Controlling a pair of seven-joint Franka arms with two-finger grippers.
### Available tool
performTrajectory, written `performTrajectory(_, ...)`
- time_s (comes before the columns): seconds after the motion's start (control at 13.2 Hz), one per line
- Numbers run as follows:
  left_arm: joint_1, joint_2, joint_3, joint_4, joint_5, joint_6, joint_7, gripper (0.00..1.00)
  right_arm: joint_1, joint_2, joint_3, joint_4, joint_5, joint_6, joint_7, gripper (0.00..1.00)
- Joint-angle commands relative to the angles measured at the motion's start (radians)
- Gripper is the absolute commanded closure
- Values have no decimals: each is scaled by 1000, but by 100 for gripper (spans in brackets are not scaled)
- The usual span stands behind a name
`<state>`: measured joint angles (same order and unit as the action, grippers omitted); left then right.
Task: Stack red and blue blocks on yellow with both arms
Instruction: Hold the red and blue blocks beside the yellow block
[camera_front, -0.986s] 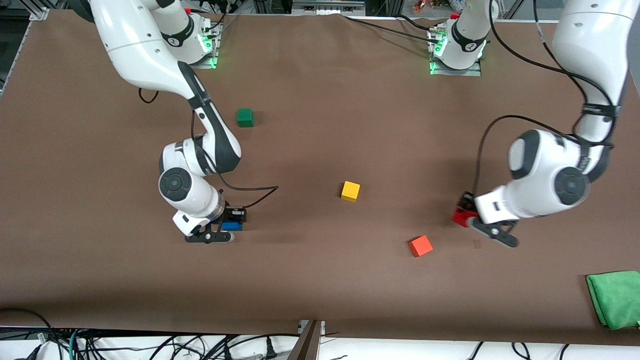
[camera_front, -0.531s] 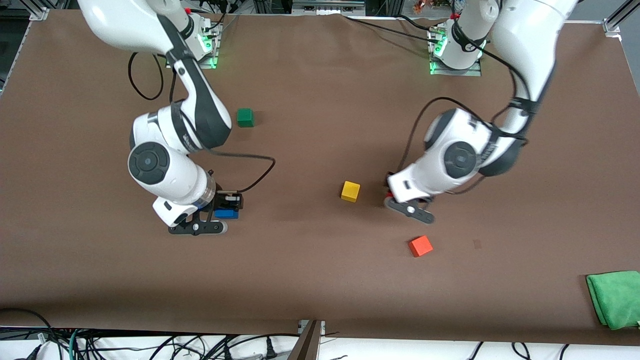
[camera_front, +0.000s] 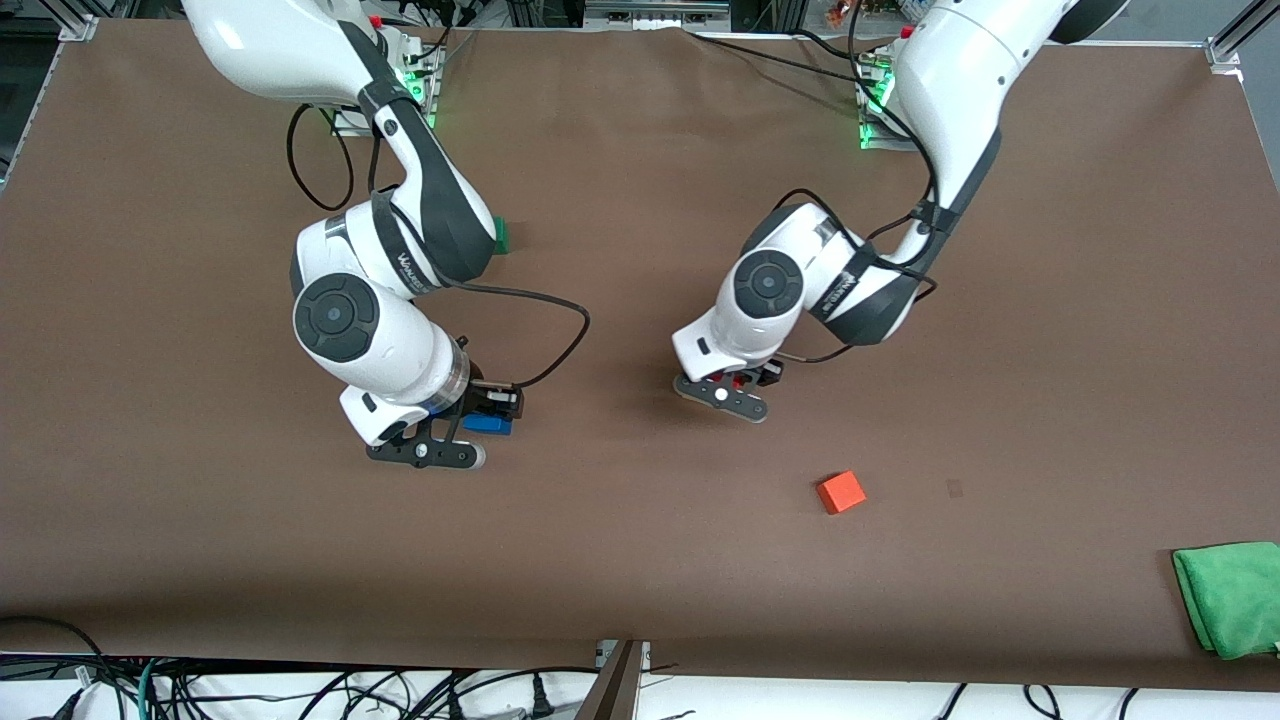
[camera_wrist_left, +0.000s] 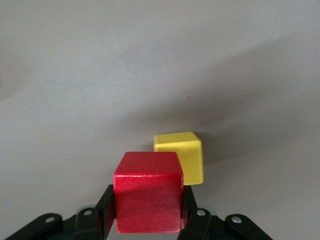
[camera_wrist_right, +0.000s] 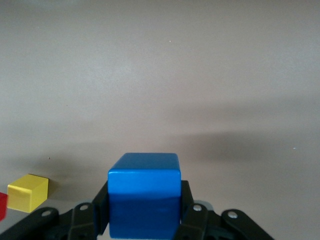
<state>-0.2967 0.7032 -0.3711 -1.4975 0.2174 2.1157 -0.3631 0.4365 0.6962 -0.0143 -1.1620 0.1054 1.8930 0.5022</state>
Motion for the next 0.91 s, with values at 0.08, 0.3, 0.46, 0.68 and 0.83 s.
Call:
performTrajectory(0.08,-62,27,32,49,69,-14,-28,100,1,14,4,42,14,-15,22,68)
performTrajectory(0.3,-65,38,32,51,85,-14,-33,100,1,16,4,42,14,-9,26,68)
performTrajectory(0.46,-71,39,32,49,86,-14,-33,100,1,16,4,42,14,-8,26,67)
performTrajectory(0.68,-76,41,31,51,80,-14,-33,99,2,17,4,41,14,-5,29,67)
performTrajectory(0.83,-76,41,31,51,77,-14,-33,99,4,17,4,41,14,-5,29,67)
